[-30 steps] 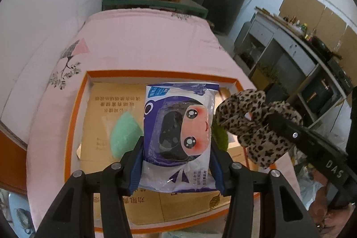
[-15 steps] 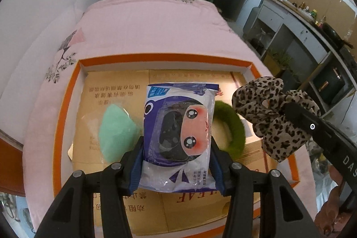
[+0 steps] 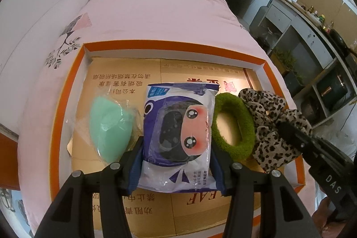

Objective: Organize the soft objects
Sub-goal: 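Open both tools to drop the wipe pack and scarf into the box, then move both tools back from the box toward the remaining soft items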

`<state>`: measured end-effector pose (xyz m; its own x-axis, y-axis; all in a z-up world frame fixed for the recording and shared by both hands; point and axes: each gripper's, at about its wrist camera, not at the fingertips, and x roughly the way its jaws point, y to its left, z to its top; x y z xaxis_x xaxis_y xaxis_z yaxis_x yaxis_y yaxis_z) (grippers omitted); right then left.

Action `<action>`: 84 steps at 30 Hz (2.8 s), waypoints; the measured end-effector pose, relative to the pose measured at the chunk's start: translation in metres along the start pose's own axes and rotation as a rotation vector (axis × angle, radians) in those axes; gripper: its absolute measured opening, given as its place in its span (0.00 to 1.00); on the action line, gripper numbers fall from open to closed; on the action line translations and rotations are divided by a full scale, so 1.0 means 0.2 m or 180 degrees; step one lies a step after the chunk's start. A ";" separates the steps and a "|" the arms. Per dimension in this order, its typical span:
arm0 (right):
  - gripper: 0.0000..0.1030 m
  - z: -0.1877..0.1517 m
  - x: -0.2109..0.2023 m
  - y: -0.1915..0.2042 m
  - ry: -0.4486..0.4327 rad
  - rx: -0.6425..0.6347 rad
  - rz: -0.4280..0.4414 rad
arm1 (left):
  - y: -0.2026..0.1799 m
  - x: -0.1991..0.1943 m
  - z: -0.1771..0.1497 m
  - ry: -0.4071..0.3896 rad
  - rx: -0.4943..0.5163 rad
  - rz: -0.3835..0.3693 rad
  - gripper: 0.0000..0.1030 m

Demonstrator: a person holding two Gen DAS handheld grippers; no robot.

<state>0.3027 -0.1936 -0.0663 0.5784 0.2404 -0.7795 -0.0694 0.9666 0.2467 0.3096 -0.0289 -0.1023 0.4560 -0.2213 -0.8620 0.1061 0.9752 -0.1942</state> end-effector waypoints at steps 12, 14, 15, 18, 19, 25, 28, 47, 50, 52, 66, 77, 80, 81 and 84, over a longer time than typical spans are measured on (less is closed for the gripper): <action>0.50 -0.01 -0.03 0.01 0.0001 -0.0031 -0.0076 | 0.00 -0.01 -0.01 0.0036 -0.0003 0.0025 0.66; 0.53 -0.01 -0.04 0.01 -0.0015 -0.0058 -0.0096 | 0.00 -0.03 -0.02 0.0012 -0.0014 0.0023 0.67; 0.55 -0.02 -0.05 0.01 -0.0024 -0.0068 -0.0104 | 0.00 -0.04 -0.02 -0.0008 -0.0018 0.0021 0.67; 0.57 -0.02 -0.08 0.01 -0.0054 -0.0075 -0.0117 | 0.00 -0.07 -0.02 -0.0063 -0.0020 -0.0001 0.68; 0.57 -0.02 -0.09 0.01 -0.0063 -0.0073 -0.0117 | 0.00 -0.09 -0.03 -0.0082 -0.0015 -0.0005 0.68; 0.57 -0.04 -0.15 0.01 -0.0094 -0.0083 -0.0127 | -0.03 -0.17 -0.05 -0.0215 0.0046 -0.0018 0.68; 0.57 -0.05 -0.18 0.02 -0.0105 -0.0101 -0.0131 | -0.03 -0.22 -0.07 -0.0283 0.0058 -0.0017 0.68; 0.57 -0.14 -0.41 0.12 -0.0254 -0.0240 -0.0097 | -0.04 -0.51 -0.18 -0.0705 0.0122 -0.0018 0.68; 0.57 -0.16 -0.44 0.14 -0.0269 -0.0267 -0.0087 | -0.04 -0.55 -0.21 -0.0762 0.0125 -0.0006 0.68; 0.57 -0.17 -0.46 0.16 -0.0277 -0.0283 -0.0081 | -0.04 -0.58 -0.23 -0.0795 0.0131 0.0002 0.68; 0.57 -0.26 -0.60 0.23 -0.0385 -0.0374 -0.0072 | -0.02 -0.76 -0.36 -0.1059 0.0144 0.0129 0.68; 0.57 -0.35 -0.70 0.29 -0.0453 -0.0433 -0.0009 | -0.04 -0.87 -0.48 -0.1281 0.0204 0.0260 0.68; 0.57 -0.37 -0.73 0.30 -0.0471 -0.0432 0.0015 | -0.05 -0.90 -0.51 -0.1335 0.0220 0.0266 0.68; 0.57 -0.38 -0.73 0.31 -0.0478 -0.0434 0.0019 | -0.05 -0.91 -0.52 -0.1350 0.0235 0.0276 0.68; 0.57 -0.41 -0.76 0.32 -0.0494 -0.0440 0.0029 | -0.06 -0.94 -0.56 -0.1401 0.0266 0.0296 0.68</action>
<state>0.1443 -0.1617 0.0200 0.6948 0.2430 -0.6769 -0.1799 0.9700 0.1636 0.1240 0.0012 0.0099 0.7971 -0.1307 -0.5895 0.1097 0.9914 -0.0714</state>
